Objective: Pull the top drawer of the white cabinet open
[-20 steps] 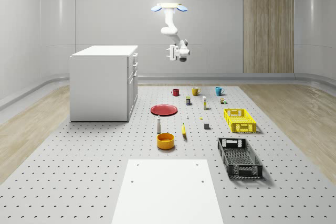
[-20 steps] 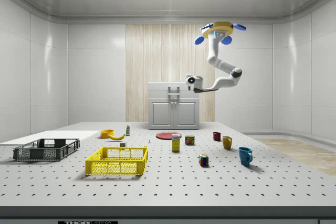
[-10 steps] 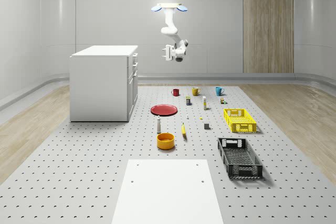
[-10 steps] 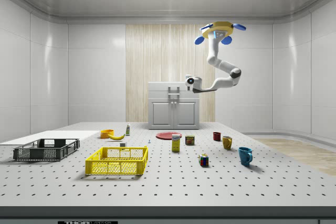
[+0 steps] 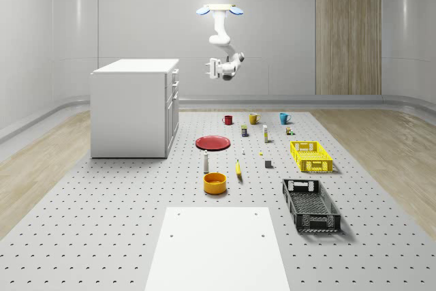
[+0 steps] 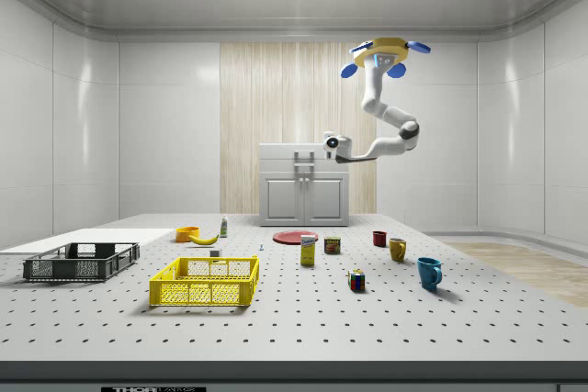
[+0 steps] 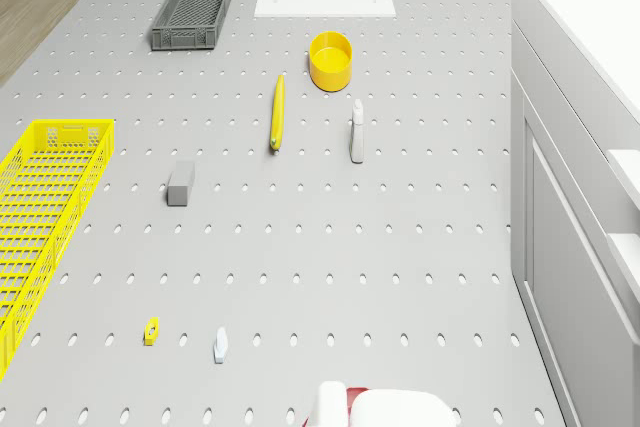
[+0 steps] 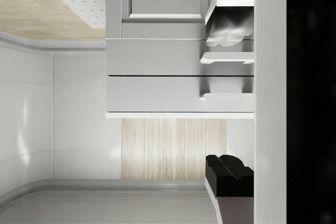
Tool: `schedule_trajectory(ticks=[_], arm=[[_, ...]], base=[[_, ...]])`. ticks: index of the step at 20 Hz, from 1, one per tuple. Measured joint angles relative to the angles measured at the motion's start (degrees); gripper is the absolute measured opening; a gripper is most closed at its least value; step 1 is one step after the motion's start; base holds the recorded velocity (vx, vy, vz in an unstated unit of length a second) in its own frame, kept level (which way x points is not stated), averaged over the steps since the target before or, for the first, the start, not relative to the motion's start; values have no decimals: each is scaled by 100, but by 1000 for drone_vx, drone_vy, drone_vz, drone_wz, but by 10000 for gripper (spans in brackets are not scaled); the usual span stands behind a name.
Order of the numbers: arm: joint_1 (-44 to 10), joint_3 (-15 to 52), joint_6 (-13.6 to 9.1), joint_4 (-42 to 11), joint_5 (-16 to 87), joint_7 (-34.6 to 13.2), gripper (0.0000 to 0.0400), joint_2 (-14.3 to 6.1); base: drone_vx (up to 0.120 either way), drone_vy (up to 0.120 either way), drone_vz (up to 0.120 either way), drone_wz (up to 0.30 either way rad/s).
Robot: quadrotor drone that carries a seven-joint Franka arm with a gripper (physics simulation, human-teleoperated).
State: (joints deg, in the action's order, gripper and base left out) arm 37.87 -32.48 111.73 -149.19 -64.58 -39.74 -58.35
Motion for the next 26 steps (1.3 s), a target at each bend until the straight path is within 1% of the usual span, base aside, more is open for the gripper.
schedule_trajectory(ticks=[5,9,17,23,26], arm=[[165,301,317,-50,-357,122,305,125],[280,520,526,-57,-634,228,305,250],[496,995,920,6,-1273,487,305,595],[576,1310,1105,100,-1704,670,305,873],[570,1430,1142,140,-1858,735,305,978]], base=[[0,0,0,0],[0,0,0,0],[0,0,0,0],[0,0,0,0],[120,0,0,0]])
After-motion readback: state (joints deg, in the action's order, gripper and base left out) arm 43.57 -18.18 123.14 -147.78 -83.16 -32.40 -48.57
